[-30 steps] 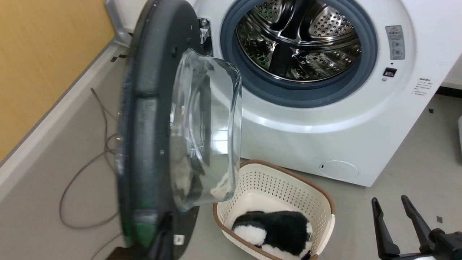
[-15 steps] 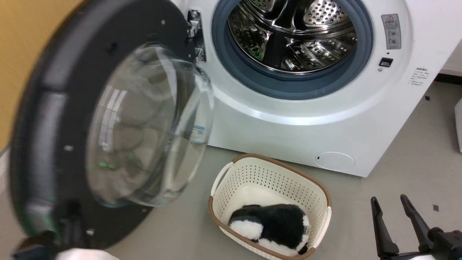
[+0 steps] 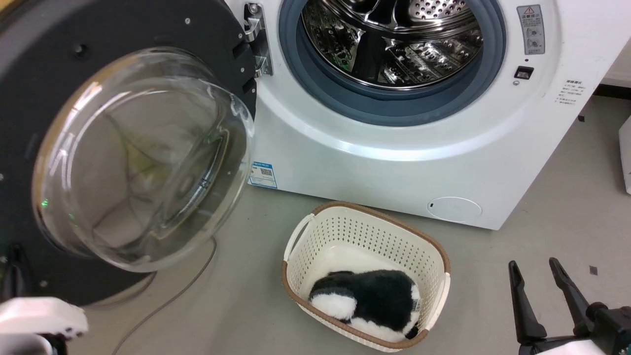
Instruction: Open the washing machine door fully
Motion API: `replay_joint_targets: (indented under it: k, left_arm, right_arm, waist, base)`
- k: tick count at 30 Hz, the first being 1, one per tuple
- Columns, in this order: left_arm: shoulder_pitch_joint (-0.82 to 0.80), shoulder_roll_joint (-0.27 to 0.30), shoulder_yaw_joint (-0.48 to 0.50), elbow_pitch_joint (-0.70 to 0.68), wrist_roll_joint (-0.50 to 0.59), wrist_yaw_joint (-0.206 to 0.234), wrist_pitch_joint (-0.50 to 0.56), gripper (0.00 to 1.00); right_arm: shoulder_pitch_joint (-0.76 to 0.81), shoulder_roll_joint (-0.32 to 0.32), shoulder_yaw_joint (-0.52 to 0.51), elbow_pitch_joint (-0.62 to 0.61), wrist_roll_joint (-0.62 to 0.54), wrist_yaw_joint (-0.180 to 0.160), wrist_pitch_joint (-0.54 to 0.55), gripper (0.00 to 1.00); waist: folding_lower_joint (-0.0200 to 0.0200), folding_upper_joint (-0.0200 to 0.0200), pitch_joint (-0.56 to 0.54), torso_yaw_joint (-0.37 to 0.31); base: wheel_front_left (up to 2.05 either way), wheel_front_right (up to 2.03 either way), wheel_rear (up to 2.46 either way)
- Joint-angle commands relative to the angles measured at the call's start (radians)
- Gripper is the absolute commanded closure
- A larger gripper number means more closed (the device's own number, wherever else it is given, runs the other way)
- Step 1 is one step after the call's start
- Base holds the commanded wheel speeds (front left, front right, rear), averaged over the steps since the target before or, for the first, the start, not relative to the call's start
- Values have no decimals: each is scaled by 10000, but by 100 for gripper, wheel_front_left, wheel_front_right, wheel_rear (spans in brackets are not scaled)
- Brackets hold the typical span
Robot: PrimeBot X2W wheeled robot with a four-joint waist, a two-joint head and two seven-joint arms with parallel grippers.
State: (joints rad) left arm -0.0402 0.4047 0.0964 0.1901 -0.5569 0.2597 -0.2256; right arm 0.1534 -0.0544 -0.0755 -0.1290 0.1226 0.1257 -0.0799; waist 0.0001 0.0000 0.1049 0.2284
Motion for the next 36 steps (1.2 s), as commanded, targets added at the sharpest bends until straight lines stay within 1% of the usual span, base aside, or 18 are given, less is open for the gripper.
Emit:
replay_joint_targets:
  k: [1,5,8,10,12,16,22,23,24,26,27,28,29,30,34,36]
  left_arm:
    - [-390,168,92,410,-19,-147,-107,100]
    - [-1200,384,87,1634,74,-570,-250,100]
    - [-1589,442,184,2356,139,-741,-314,100]
    - [-1678,385,301,2632,171,-811,-339,100]
    - [-1627,209,485,2660,209,-846,-352,100]
    - [-1119,-440,980,2074,464,-935,-358,100]
    - [216,-1573,1407,563,1223,-974,-360,100]
    - [417,-1721,1431,316,1343,-974,-360,100]
    - [417,-1721,1431,316,1343,-974,-360,100]
    - [838,-2003,1464,-147,1556,-915,-360,100]
    - [1048,-2128,1451,-393,1680,-864,-360,98]
    - [1254,-2230,1397,-627,1818,-828,-360,55]
    - [1450,-2328,1317,-842,1948,-782,-360,5]
    - [1638,-2464,1178,-1106,2101,-695,-361,0]
    - [2261,-2823,465,-2108,2689,-407,-180,0]
    - [2410,-2893,27,-2481,2928,-446,-28,0]
  right_arm:
    - [-178,41,-11,2,-88,50,20,0]
    - [-212,41,17,12,-93,50,30,0]
    - [-268,41,107,68,-92,50,40,0]
    - [-286,41,182,118,-54,50,25,0]
    - [-273,41,193,171,38,50,-22,0]
    - [-221,41,227,270,118,50,-108,0]
    - [-56,41,149,417,275,50,-144,0]
    - [-34,41,107,419,296,50,-145,0]
    - [-34,41,107,419,296,50,-145,0]
    - [23,41,66,444,315,50,-129,0]
    - [55,41,51,445,316,50,-123,0]
    - [87,41,38,437,310,50,-116,0]
    - [113,41,30,426,296,50,-107,0]
    - [133,41,17,413,272,50,-99,0]
    - [172,41,29,349,242,50,-95,0]
    - [180,41,27,320,194,50,-77,0]
  waist:
    - [-1,0,22,3]
    - [-1,0,38,0]
    - [-1,0,-9,-71]
    - [-1,0,-48,-136]
    - [-1,0,-97,-185]
    - [-1,0,-161,-258]
    - [-1,0,-477,-241]
    - [-1,0,-522,-229]
    - [-1,0,-522,-229]
    - [-1,0,-648,-226]
    - [-1,0,-698,-225]
    - [-1,0,-735,-225]
    - [-1,0,-762,-231]
    - [-1,0,-788,-238]
    - [-1,0,-863,-307]
    - [-1,0,-868,-350]
  base:
    - [0,0,0]
    - [0,0,0]
    - [0,0,0]
    - [0,0,0]
    - [0,0,0]
    - [0,0,0]
    - [0,0,0]
    - [0,0,0]
    - [0,0,0]
    - [0,0,0]
    - [0,0,0]
    - [0,0,0]
    - [0,0,0]
    - [0,0,0]
    - [0,0,0]
    - [0,0,0]
